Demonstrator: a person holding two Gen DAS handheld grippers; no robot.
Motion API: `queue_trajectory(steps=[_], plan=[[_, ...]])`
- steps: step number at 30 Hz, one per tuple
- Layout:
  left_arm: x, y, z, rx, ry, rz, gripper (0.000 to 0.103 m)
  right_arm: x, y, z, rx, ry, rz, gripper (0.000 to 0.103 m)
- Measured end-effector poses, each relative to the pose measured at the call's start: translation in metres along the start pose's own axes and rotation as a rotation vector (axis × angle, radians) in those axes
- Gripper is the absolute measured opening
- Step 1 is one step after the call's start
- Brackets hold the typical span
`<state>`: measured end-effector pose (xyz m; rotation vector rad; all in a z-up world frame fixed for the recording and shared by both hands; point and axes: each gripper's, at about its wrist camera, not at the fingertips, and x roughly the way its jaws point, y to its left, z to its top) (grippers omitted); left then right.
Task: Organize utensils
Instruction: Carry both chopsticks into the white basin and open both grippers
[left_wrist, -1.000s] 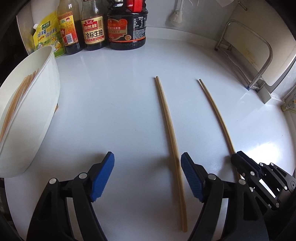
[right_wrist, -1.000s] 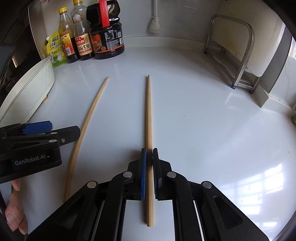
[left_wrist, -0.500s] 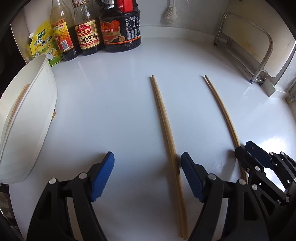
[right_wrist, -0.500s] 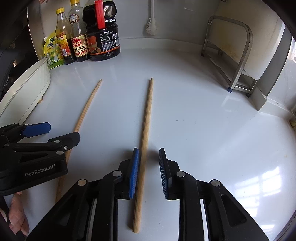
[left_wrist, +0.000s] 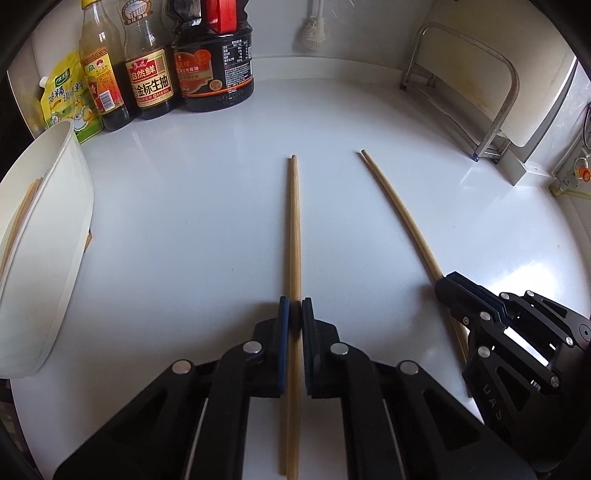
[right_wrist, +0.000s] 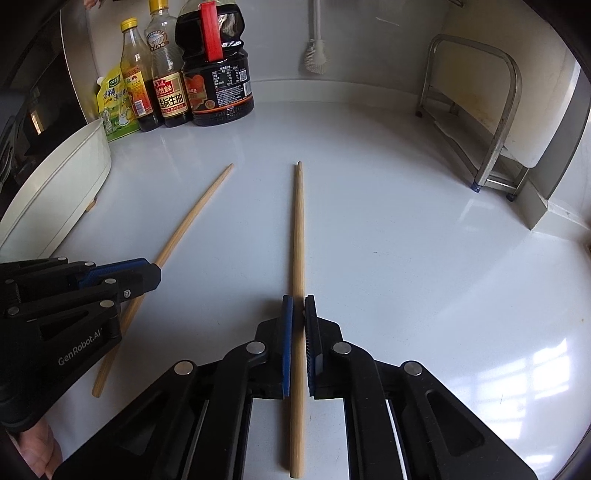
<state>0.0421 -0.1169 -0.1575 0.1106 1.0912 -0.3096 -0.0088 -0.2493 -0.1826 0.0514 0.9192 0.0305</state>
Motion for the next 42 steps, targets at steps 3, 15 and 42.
queue_trajectory(steps=[3, 15, 42], plan=[[-0.002, 0.003, 0.000, 0.000, 0.020, -0.008, 0.007, -0.004, -0.004, 0.000, 0.049, 0.012, 0.022, 0.006], [-0.071, 0.032, 0.020, 0.059, -0.020, 0.030, 0.007, -0.062, 0.021, 0.033, 0.066, -0.036, 0.018, 0.006], [-0.136, 0.257, 0.037, -0.210, -0.077, 0.204, 0.007, -0.039, 0.261, 0.149, -0.237, 0.011, 0.334, 0.006]])
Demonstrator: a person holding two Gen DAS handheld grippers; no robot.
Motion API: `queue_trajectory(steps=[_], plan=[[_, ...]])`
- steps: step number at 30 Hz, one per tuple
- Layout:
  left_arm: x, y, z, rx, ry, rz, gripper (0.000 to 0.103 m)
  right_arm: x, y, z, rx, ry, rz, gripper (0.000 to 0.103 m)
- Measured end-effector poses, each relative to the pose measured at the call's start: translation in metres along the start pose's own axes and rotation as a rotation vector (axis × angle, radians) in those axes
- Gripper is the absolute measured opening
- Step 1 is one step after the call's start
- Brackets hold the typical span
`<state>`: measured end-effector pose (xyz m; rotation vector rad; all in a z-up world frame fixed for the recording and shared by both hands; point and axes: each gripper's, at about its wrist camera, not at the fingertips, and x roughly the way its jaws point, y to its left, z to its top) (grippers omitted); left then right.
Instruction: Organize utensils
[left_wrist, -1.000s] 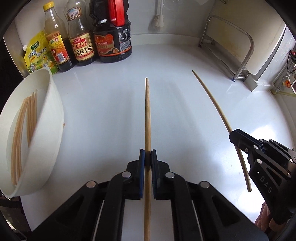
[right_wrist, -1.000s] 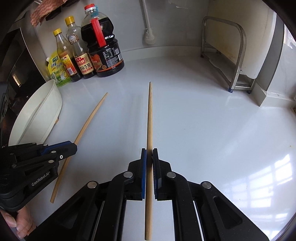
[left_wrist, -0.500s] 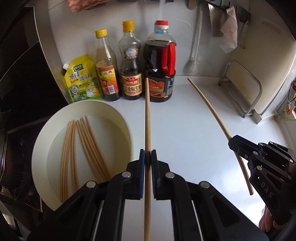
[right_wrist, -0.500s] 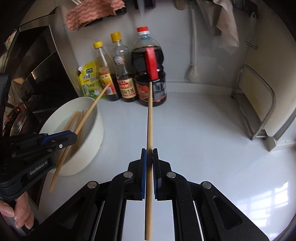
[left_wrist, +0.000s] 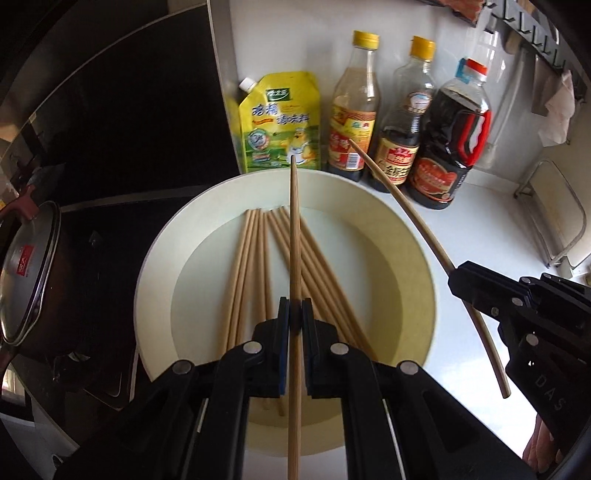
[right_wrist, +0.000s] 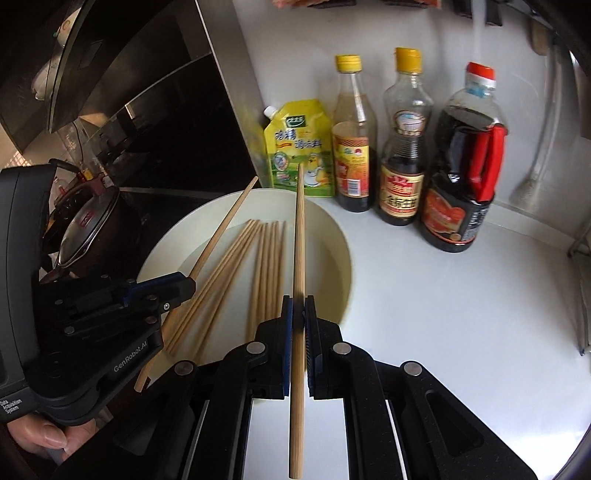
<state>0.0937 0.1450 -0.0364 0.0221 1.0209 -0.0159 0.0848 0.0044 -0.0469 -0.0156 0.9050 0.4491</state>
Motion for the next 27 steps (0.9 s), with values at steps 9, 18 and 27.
queue_trajectory(steps=[9, 18, 27], plan=[[0.033, 0.034, 0.002, -0.052, 0.059, 0.011, 0.008, 0.057, 0.022, 0.014, -0.007, 0.091, 0.019, 0.006], [0.039, 0.048, 0.010, -0.099, 0.059, 0.018, 0.021, 0.061, 0.019, 0.018, 0.012, 0.086, -0.006, 0.014], [0.025, 0.050, 0.006, -0.102, 0.030, 0.018, 0.030, 0.043, 0.018, 0.010, 0.025, 0.072, -0.028, 0.015]])
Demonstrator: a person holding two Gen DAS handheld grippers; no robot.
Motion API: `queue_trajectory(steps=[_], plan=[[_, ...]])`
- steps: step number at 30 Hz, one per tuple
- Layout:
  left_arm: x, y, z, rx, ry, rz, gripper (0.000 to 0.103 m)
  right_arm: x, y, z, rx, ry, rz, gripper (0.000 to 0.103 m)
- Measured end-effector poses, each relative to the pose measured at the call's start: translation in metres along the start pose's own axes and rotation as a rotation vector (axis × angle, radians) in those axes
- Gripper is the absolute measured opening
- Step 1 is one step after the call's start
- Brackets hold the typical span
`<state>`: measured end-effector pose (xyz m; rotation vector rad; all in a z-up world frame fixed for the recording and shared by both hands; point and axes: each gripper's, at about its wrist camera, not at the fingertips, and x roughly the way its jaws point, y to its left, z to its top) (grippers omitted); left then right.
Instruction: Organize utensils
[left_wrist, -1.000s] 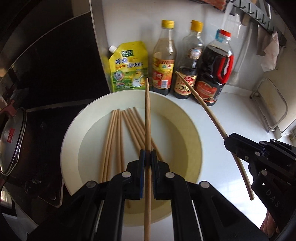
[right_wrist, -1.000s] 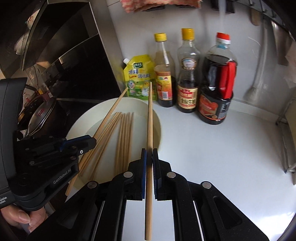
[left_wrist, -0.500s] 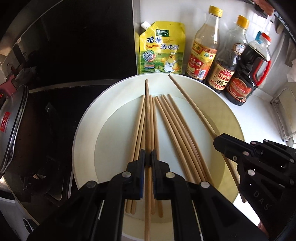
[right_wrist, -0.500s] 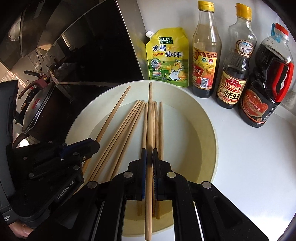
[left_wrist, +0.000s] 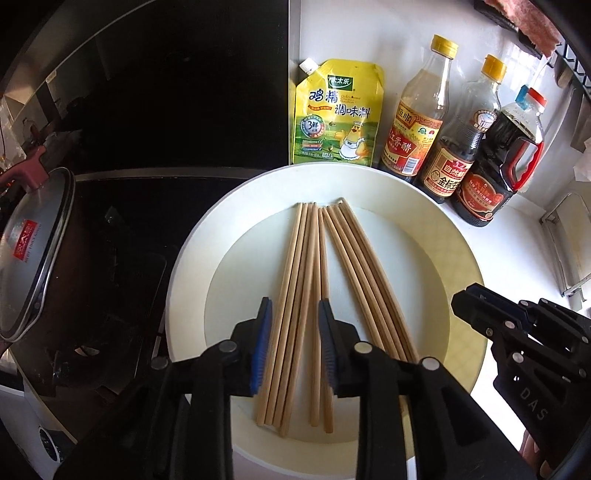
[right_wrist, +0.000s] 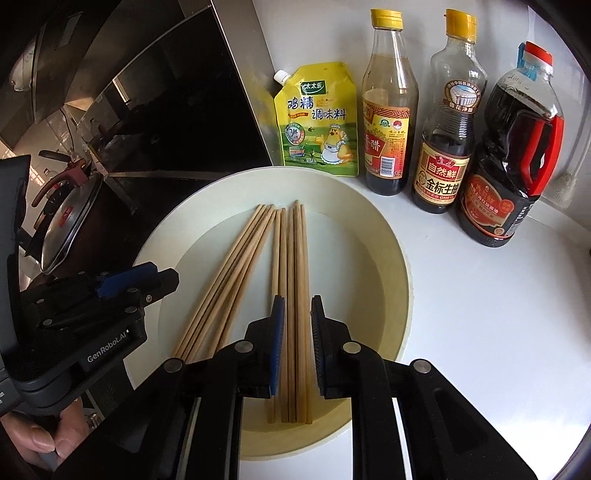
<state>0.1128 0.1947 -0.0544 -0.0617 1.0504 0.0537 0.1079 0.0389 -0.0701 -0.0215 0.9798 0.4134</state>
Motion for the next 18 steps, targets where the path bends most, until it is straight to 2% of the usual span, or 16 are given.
queue_trajectory(steps=[3, 15, 18], plan=[[-0.006, 0.000, -0.004, 0.000, -0.012, 0.000, 0.034, -0.006, 0.001, -0.005, 0.002, -0.006, -0.010, 0.021], [-0.027, -0.001, -0.015, 0.006, -0.046, 0.002, 0.035, -0.028, 0.009, -0.016, -0.017, -0.037, -0.021, 0.023], [-0.030, 0.000, -0.017, 0.005, -0.053, 0.002, 0.041, -0.031, 0.011, -0.018, -0.018, -0.043, -0.025, 0.024]])
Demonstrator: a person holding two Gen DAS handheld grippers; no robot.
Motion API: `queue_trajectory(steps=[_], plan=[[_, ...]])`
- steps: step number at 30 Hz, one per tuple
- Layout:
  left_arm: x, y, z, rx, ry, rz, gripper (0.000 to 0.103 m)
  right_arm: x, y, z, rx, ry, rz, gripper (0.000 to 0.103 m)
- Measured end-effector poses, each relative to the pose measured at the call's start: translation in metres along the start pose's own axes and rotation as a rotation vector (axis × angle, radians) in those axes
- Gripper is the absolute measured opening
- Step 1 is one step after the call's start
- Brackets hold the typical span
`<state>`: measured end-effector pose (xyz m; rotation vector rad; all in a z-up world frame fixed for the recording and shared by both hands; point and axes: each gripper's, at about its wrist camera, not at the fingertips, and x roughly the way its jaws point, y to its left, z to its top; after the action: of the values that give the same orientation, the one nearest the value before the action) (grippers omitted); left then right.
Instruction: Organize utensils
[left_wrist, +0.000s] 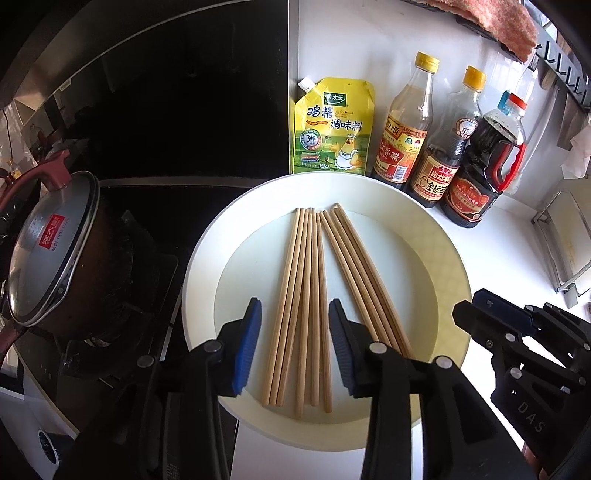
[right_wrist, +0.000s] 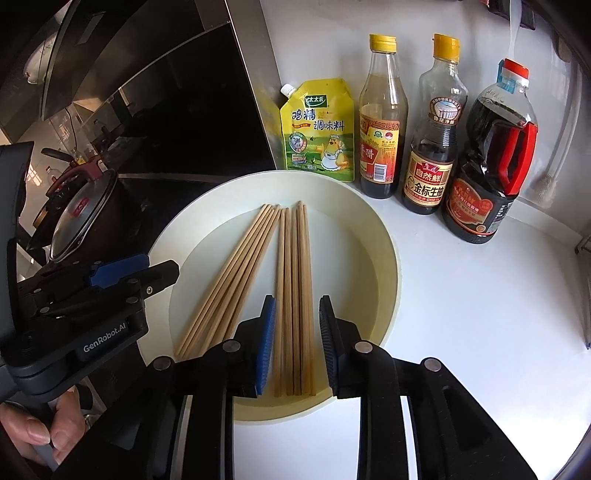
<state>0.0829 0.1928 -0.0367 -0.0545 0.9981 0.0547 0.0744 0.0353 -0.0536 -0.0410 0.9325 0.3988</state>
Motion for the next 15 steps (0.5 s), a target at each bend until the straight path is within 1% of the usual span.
queue_trajectory(steps=[4, 8, 10, 14, 15], plan=[[-0.005, 0.001, -0.002, 0.002, -0.013, 0.003, 0.052, -0.004, 0.002, -0.003, -0.003, -0.005, -0.003, 0.026], [-0.007, 0.002, -0.003, 0.003, -0.021, 0.007, 0.055, -0.005, 0.003, -0.004, -0.003, -0.005, -0.003, 0.028], [-0.008, 0.002, -0.003, 0.003, -0.024, 0.009, 0.059, -0.006, 0.003, -0.004, -0.003, -0.008, -0.005, 0.029], [-0.011, 0.002, -0.004, 0.007, -0.035, 0.018, 0.063, -0.009, 0.002, -0.006, 0.003, -0.015, -0.012, 0.035], [-0.012, 0.002, -0.004, 0.006, -0.036, 0.019, 0.066, -0.009, 0.001, -0.006, 0.005, -0.015, -0.013, 0.036]])
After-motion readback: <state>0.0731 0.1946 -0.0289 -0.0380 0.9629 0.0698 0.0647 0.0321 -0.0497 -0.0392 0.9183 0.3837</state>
